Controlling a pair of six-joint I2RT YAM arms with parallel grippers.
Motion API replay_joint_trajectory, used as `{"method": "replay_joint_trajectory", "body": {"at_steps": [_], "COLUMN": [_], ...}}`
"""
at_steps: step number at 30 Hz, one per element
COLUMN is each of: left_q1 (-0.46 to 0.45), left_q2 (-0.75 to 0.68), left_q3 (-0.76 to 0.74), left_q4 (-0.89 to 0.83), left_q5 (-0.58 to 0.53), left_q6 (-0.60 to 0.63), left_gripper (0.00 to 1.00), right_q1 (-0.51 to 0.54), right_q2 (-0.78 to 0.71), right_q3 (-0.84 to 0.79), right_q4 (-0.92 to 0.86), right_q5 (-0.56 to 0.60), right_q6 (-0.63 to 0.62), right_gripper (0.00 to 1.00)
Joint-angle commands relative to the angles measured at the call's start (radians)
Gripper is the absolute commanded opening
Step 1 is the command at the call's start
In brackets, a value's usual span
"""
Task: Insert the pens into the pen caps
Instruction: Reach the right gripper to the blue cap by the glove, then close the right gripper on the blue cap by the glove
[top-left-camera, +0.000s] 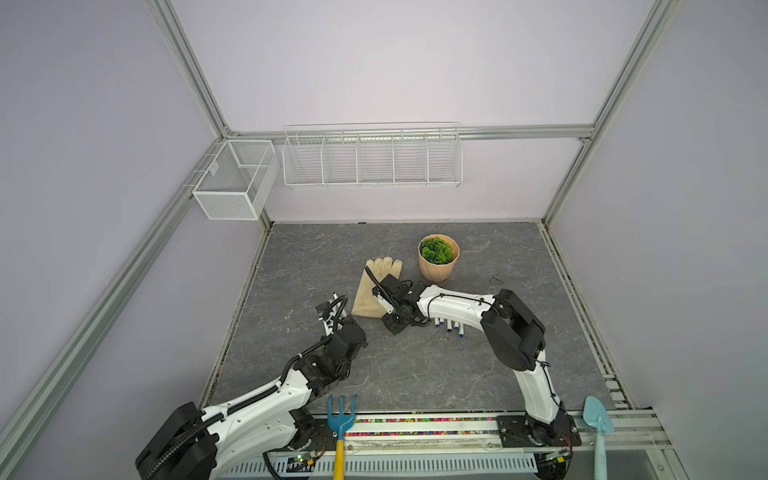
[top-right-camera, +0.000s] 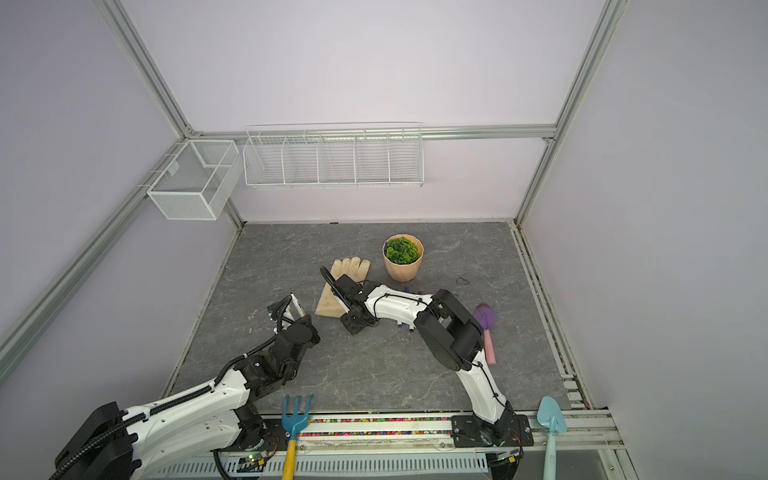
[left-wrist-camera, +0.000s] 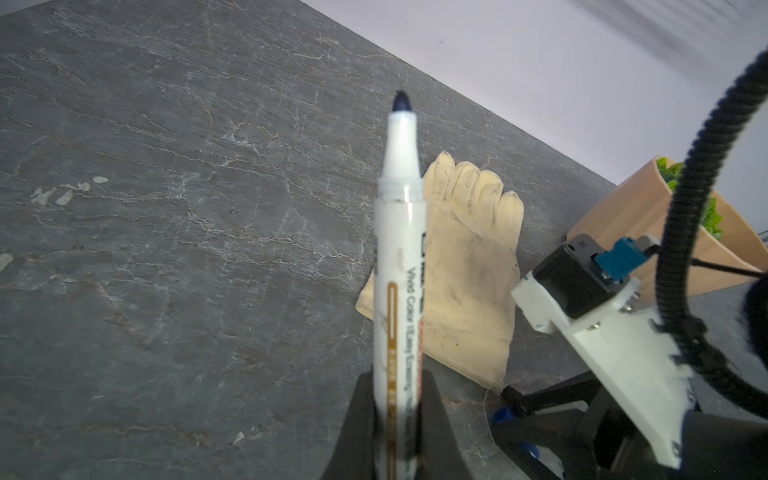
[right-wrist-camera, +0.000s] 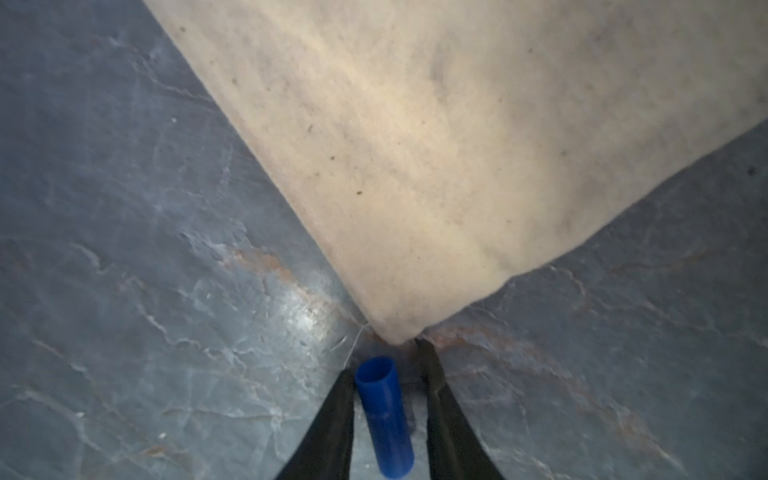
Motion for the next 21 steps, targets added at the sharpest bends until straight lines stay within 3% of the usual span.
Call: {"method": "replay_joint_trajectory", "body": {"at_steps": [1, 14, 21], "left_q1": [0.005, 0.006, 0.005], "left_q2": [0.012, 0.066, 0.081], "left_q3": [0.014, 0.026, 0.037], "left_q4": [-0.001, 0.031, 0.027], "left_q5": [-0.003, 0.032, 0.043], "left_q6": [-0.021, -0.017, -0.009], "left_gripper": [0.0, 0.0, 0.0], "right_q1": [0.036, 0.026, 0.023], "right_q2": [-0.012, -0.119, -0.161], "right_q3": [-0.086, -0.295, -0.303], "right_q4": [-0.072, -0.054, -0.011], "right_q5": [0.073, 0.137, -0.008], "right_q6": [-0.074, -0.023, -0.03], "right_gripper": [0.28, 0.26, 0.33]}}
